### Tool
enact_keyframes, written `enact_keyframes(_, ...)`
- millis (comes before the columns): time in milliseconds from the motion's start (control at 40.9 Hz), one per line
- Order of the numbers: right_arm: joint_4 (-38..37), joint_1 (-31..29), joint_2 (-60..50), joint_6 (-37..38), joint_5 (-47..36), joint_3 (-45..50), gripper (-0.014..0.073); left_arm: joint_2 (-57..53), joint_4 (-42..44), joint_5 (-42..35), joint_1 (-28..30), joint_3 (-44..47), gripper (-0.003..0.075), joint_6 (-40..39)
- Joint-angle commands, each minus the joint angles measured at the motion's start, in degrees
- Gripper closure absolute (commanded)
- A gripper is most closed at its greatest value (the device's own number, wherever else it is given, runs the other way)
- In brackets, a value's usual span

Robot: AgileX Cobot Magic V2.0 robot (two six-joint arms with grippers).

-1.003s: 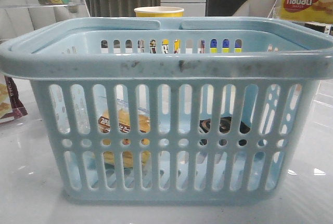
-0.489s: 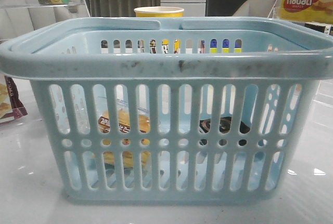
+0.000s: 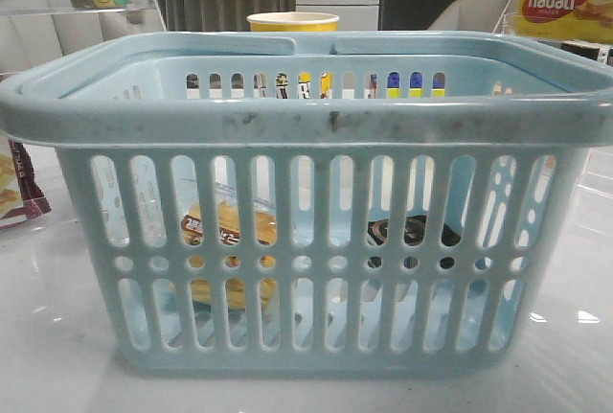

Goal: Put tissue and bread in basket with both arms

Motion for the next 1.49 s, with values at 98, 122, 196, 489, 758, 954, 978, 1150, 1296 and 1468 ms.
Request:
enact_keyframes(98, 1.1, 0.0, -0.2, -0.4, -3.4, -1.5, 0.0537, -8.5, -0.2, -15.1, 6.7, 8.8, 0.0627, 0.1)
enact_keyframes(122, 1.1, 0.0, -0.2, -0.4, -3.4, -1.5, 0.0537, -9.2, -0.2, -16.1, 7.2, 9.7, 0.0627, 0.1)
enact_keyframes(196, 1.1, 0.0, -0.2, -0.4, -3.4, -1.5, 0.0537, -10.3, -0.3, -18.8, 7.6, 11.6, 0.0627, 0.1)
enact_keyframes(489, 1.1, 0.0, -0.2, -0.4, -3.5, -1.5, 0.0537, -11.0, -0.3, -27.4, 7.6, 16.3, 0.0627, 0.1)
enact_keyframes(758, 1.1, 0.0, -0.2, -0.4, -3.5, -1.5, 0.0537, -11.0, -0.3, -27.4, 7.3, 16.3, 0.0627, 0.1)
enact_keyframes(954, 1.1, 0.0, -0.2, -0.4, -3.5, -1.5, 0.0537, -10.9, -0.3, -27.4, 7.3, 16.3, 0.0627, 0.1)
enact_keyframes(978, 1.1, 0.0, -0.2, -0.4, -3.5, -1.5, 0.0537, -10.9, -0.3, -27.4, 7.3, 16.3, 0.0627, 0.1)
enact_keyframes(1150, 1.1, 0.0, -0.2, -0.4, -3.5, -1.5, 0.0537, -10.9, -0.3, -27.4, 7.3, 16.3, 0.0627, 0.1)
enact_keyframes(1296, 1.1, 0.0, -0.2, -0.4, -3.5, -1.5, 0.0537, -10.9, -0.3, -27.4, 7.3, 16.3, 0.0627, 0.1)
enact_keyframes(1468, 1.1, 0.0, -0.2, -0.4, -3.5, -1.5, 0.0537, -10.9, -0.3, -27.4, 7.3, 16.3, 0.0627, 0.1)
